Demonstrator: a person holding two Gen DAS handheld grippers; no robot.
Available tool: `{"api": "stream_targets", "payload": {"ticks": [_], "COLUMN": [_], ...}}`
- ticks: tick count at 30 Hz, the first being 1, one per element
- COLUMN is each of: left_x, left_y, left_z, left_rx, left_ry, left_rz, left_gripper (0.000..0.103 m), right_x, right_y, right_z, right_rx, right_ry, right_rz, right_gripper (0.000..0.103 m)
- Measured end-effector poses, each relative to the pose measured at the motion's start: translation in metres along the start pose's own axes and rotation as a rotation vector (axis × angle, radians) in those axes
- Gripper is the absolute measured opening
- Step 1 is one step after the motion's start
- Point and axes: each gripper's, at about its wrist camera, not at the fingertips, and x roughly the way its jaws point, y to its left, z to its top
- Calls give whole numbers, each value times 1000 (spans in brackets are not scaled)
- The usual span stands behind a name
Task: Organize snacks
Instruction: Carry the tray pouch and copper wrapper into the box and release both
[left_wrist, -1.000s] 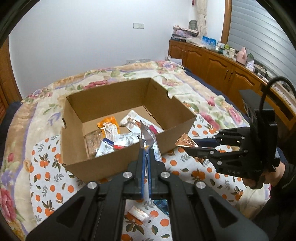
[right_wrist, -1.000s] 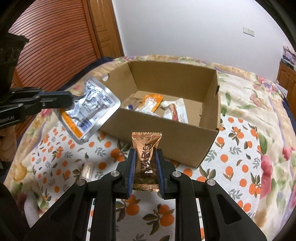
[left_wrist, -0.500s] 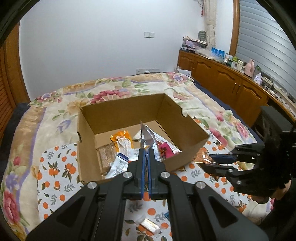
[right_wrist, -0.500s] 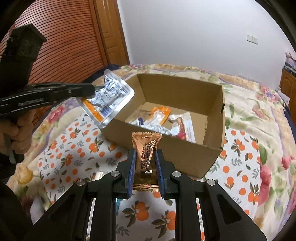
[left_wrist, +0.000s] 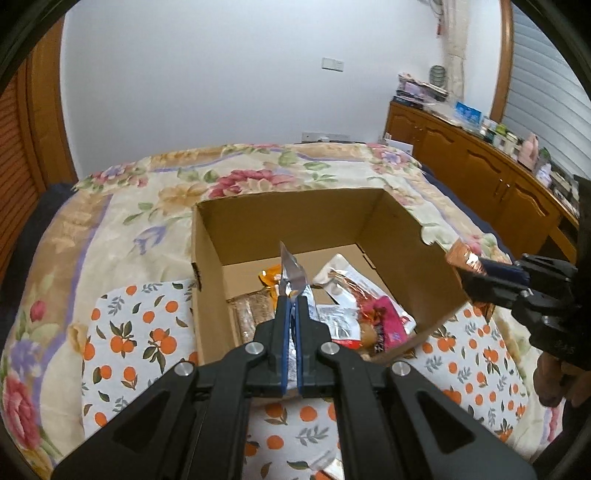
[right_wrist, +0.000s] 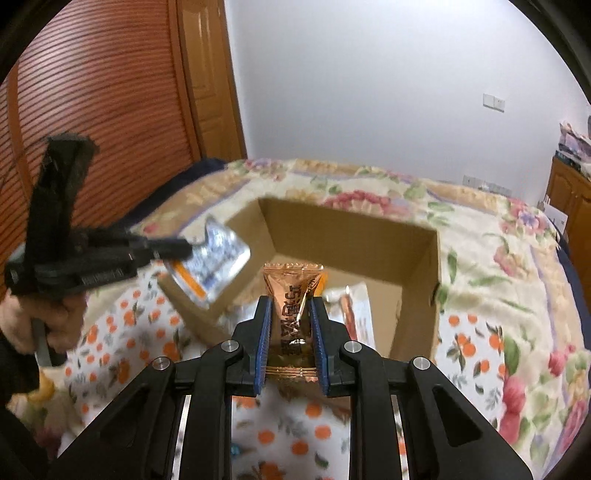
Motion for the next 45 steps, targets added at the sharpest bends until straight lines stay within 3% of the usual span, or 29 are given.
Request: {"api": "stream_targets", "payload": {"ticks": [10, 22, 33, 36, 38, 45], "left_x": [22, 52, 55, 52, 51, 35], "left_y": [16, 20, 12, 11, 10, 4], "left_z": [4, -22, -28, -27, -27, -23], "left_rx": [-28, -60, -46, -43, -41, -33], "left_ry": [11, 100, 123, 120, 120, 95], "left_rz": [10, 11, 16, 18, 21, 19], "left_gripper": [0, 0, 0, 1, 2, 7], "right_x": [49, 104, 112, 110, 107, 85], "right_y": [21, 11, 6, 6, 5, 7], "right_z": [27, -3, -6, -7, -8, -10], "right_rx": [-53, 3, 26, 32, 39, 53], "right_ry": [25, 171, 218, 214, 212, 183], "right_rz": [-19, -64, -82, -79, -81, -87], "right_gripper": [19, 19, 21, 22, 29, 29]}}
